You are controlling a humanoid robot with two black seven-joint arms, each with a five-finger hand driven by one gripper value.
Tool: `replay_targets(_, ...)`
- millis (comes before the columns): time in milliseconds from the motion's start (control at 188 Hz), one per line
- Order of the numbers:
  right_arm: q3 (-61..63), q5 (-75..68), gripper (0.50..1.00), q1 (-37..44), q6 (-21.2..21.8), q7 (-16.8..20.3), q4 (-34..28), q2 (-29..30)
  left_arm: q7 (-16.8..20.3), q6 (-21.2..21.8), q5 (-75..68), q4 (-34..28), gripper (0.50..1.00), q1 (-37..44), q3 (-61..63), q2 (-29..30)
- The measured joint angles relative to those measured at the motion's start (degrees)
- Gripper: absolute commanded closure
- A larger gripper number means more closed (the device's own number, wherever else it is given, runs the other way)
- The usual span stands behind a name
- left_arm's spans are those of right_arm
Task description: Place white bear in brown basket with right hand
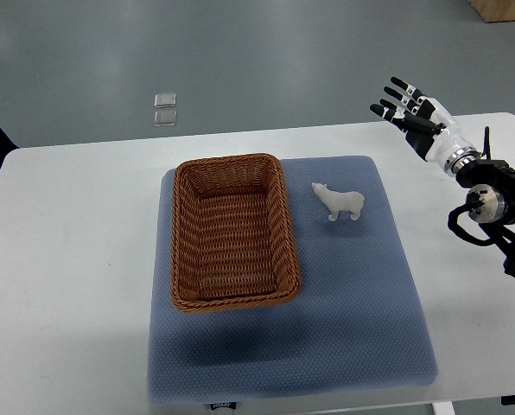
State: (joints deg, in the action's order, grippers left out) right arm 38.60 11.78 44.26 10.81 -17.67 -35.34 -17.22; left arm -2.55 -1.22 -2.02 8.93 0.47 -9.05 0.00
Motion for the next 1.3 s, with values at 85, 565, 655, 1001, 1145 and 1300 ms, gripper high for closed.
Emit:
replay_targets(85, 0.1, 0.0, 0.574, 0.0, 0.0, -0.1, 0.0, 0.0, 0.0, 0.0, -0.1, -0.1, 0.500, 0.0, 0.1, 0.0)
replay_targets(565, 0.2, 0.0, 0.574, 0.1, 0.1, -0.1, -0.2, 0.0, 0.0, 0.5, -0.2, -0.2, 0.500, 0.0, -0.1, 0.0)
replay_targets(655, 0.2, -0.1, 0.574, 0.1, 0.2, -0.1, -0.4, 0.0, 0.0, 0.5, -0.2, -0.2, 0.500, 0.0, -0.1, 0.0)
replay_targets(1001, 0.2, -0.1, 0.574, 0.4, 1.1, -0.1, -0.5, -0.2, 0.0, 0.4, -0.3, -0.2, 0.500, 0.0, -0.1, 0.0)
replay_targets(1145, 0.2, -0.1, 0.574, 0.4, 1.1, -0.1, -0.5, -0.2, 0.0, 0.4, -0.3, -0.2, 0.500, 0.0, -0.1, 0.0)
replay_targets(1300, 0.3, -0.1, 0.574, 0.4, 1.1, -0.2, -0.5, -0.1, 0.0, 0.4, -0.3, -0.2, 0.500, 0.0, -0.1, 0.0)
